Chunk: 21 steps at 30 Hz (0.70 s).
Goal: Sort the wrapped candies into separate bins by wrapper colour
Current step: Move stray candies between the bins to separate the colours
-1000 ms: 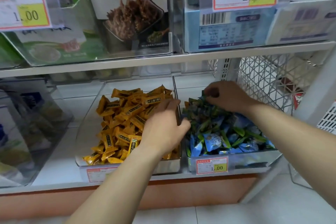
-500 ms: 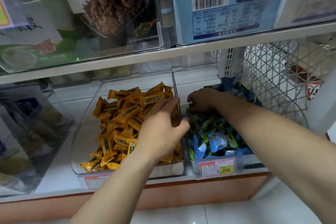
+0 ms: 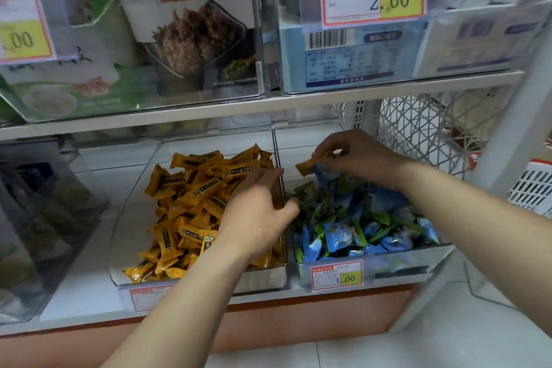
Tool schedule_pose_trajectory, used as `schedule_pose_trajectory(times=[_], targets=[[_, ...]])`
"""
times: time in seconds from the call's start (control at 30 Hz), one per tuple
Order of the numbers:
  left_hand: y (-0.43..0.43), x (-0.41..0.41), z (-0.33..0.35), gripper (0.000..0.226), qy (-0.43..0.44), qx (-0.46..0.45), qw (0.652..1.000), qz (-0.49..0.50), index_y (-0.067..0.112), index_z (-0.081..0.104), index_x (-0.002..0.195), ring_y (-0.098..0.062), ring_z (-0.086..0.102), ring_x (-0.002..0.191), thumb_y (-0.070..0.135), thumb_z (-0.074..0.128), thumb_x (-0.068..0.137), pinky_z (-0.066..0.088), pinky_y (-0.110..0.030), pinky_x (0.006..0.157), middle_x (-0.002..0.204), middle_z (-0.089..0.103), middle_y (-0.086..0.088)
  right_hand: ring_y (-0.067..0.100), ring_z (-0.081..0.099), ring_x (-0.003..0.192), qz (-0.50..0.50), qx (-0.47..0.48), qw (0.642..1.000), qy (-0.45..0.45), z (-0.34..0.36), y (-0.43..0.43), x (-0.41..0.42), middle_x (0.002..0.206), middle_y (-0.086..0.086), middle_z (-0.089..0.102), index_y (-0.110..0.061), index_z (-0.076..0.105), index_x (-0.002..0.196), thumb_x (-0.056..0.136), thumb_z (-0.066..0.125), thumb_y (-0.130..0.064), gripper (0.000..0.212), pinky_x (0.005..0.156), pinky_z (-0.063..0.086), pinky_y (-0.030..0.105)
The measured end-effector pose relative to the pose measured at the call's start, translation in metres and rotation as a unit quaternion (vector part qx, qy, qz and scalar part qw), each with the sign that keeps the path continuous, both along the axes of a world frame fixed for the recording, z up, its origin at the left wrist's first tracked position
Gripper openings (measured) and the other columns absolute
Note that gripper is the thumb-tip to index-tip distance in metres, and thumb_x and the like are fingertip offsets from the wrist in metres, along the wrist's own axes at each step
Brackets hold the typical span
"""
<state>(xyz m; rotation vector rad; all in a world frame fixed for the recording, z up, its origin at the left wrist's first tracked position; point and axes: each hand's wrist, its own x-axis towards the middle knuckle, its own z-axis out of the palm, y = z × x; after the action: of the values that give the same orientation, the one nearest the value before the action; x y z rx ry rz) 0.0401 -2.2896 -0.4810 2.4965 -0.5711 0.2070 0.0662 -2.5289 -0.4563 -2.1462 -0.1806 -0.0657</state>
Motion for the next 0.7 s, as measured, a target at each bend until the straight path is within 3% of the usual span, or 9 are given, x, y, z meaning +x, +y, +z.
schedule_pose_trajectory(times=[0.13, 0.23, 0.33, 0.43, 0.57, 0.63, 0.7], targets=[[-0.012, -0.007, 0.007, 0.067, -0.044, -0.016, 0.999, 0.017, 0.031, 0.039, 0.147, -0.022, 0.045, 0.131, 0.051, 0.063, 0.088, 0.045, -0.039, 0.105, 0.143, 0.050, 0.000, 0.003, 0.068, 0.082, -0.045, 0.083, 0.996, 0.008, 0.003, 0.001, -0.040, 0.088, -0.009, 0.074, -0.030, 0.078, 0.084, 0.071, 0.086, -0.009, 0.026, 0.067, 0.052, 0.015], [-0.025, -0.015, 0.012, 0.059, -0.086, -0.039, 0.996, -0.012, 0.034, 0.041, 0.147, -0.021, 0.048, 0.129, 0.049, 0.059, 0.093, 0.046, -0.038, 0.103, 0.140, 0.055, 0.000, 0.012, 0.068, 0.075, -0.060, 0.173, 0.983, -0.009, 0.000, 0.009, -0.060, 0.083, 0.000, 0.072, -0.021, 0.074, 0.084, 0.068, 0.084, 0.004, 0.032, 0.063, 0.052, 0.020], [-0.033, -0.021, 0.013, 0.038, -0.064, -0.109, 0.990, -0.060, 0.035, 0.058, 0.132, -0.010, 0.060, 0.114, 0.040, 0.061, 0.095, 0.052, -0.035, 0.095, 0.125, 0.066, 0.011, 0.020, 0.069, 0.079, -0.044, 0.216, 0.975, -0.011, 0.001, 0.016, -0.070, 0.091, 0.011, 0.071, -0.019, 0.071, 0.096, 0.070, 0.082, 0.006, 0.038, 0.069, 0.058, 0.030], [-0.031, -0.016, 0.017, 0.019, -0.056, -0.151, 0.986, -0.037, 0.042, 0.063, 0.106, 0.004, 0.062, 0.090, 0.034, 0.069, 0.090, 0.052, -0.022, 0.077, 0.096, 0.068, 0.022, 0.021, 0.072, 0.092, -0.042, 0.226, 0.973, -0.007, -0.001, 0.018, -0.071, 0.099, 0.008, 0.075, -0.022, 0.067, 0.112, 0.075, 0.080, 0.003, 0.046, 0.076, 0.059, 0.028], [-0.006, -0.002, 0.023, 0.015, -0.045, -0.201, 0.978, 0.044, 0.043, 0.059, 0.095, 0.009, 0.060, 0.078, 0.036, 0.070, 0.089, 0.041, -0.008, 0.060, 0.083, 0.064, 0.021, 0.012, 0.070, 0.092, -0.104, 0.121, 0.986, -0.056, -0.002, 0.006, -0.062, 0.096, 0.003, 0.075, -0.020, 0.069, 0.096, 0.085, 0.074, -0.001, 0.022, 0.079, 0.055, 0.027], [0.014, 0.005, 0.024, 0.014, -0.056, -0.191, 0.976, 0.089, 0.041, 0.059, 0.098, 0.000, 0.062, 0.073, 0.038, 0.069, 0.089, 0.048, -0.018, 0.058, 0.082, 0.064, 0.016, 0.012, 0.069, 0.090, -0.140, 0.039, 0.986, -0.079, -0.003, -0.006, -0.056, 0.093, -0.003, 0.073, -0.021, 0.070, 0.092, 0.088, 0.071, -0.004, 0.017, 0.079, 0.053, 0.027], [0.032, 0.011, 0.023, 0.018, -0.058, -0.129, 0.982, 0.126, 0.037, 0.060, 0.106, -0.016, 0.064, 0.081, 0.038, 0.067, 0.090, 0.054, -0.033, 0.064, 0.092, 0.065, 0.008, 0.011, 0.065, 0.089, -0.170, -0.050, 0.980, -0.085, -0.003, -0.016, -0.051, 0.092, -0.011, 0.069, -0.026, 0.070, 0.091, 0.090, 0.068, -0.011, 0.015, 0.076, 0.050, 0.021]])
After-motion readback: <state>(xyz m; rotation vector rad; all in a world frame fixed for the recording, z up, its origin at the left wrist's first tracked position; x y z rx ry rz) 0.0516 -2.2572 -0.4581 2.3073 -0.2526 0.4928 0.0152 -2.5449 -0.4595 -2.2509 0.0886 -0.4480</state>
